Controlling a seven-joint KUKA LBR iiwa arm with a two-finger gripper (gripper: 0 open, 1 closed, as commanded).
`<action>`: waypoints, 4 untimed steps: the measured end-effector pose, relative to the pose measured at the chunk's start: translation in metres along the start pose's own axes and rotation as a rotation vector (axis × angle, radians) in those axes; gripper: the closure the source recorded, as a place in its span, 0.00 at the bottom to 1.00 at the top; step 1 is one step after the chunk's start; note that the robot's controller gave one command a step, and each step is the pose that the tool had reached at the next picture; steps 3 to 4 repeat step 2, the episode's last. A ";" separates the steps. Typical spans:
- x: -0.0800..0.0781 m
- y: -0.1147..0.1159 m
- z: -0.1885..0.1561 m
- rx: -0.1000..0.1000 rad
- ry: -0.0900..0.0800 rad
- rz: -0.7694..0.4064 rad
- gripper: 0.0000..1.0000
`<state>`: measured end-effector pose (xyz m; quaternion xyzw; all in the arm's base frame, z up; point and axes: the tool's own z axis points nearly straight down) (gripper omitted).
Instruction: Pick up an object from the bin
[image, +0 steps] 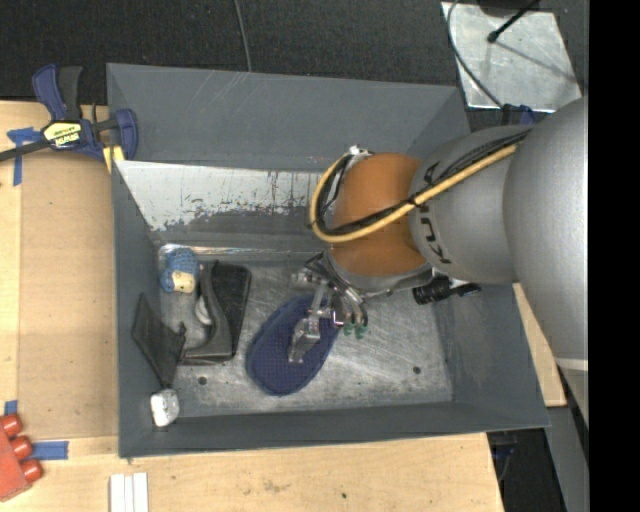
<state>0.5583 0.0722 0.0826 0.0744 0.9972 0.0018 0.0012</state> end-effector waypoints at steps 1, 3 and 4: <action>0.001 0.004 -0.003 0.001 0.004 -0.009 1.00; -0.006 0.024 -0.139 0.000 -0.009 0.051 1.00; -0.006 0.024 -0.139 0.000 -0.009 0.051 1.00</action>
Offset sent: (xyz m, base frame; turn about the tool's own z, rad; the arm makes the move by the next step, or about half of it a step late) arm 0.0000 0.0000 0.0000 0.0000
